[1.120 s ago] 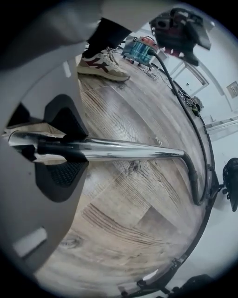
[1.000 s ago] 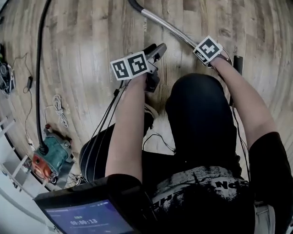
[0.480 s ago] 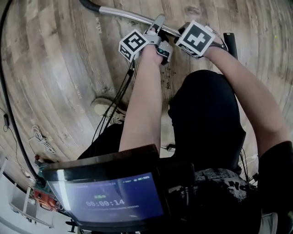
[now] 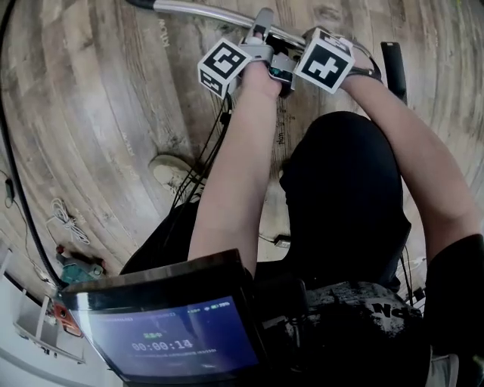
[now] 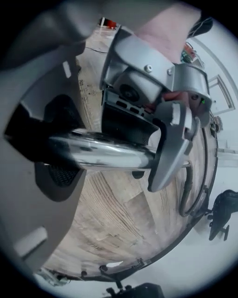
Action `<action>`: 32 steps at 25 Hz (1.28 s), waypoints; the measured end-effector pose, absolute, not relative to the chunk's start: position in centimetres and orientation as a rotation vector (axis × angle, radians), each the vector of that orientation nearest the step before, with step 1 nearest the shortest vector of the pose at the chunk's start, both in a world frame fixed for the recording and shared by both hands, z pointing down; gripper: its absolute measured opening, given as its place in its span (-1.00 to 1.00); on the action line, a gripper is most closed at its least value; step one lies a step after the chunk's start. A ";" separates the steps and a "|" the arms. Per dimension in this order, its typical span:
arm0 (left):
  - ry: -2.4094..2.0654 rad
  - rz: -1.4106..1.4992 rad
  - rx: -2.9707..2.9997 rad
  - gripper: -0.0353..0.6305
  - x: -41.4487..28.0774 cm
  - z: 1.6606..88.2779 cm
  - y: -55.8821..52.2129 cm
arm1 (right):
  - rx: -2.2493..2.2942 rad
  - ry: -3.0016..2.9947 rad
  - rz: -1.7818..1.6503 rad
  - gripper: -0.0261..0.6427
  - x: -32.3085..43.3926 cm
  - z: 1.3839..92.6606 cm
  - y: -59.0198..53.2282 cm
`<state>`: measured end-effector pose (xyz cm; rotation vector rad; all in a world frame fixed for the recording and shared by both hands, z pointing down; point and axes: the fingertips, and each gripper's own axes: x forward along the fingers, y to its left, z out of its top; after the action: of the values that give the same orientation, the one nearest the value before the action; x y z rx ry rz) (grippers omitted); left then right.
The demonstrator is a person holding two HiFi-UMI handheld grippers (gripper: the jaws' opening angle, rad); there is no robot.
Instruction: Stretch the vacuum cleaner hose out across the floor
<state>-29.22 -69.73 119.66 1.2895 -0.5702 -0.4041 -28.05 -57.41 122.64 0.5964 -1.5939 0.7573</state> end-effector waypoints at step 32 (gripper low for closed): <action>-0.800 -0.315 1.439 -0.73 -38.9 112.1 -75.7 | 0.497 -1.686 0.652 -0.57 -32.7 116.5 -57.0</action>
<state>-38.95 -75.68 112.13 1.4387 -0.8002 -0.3152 -32.66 -56.96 116.48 0.4970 -1.6863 0.6522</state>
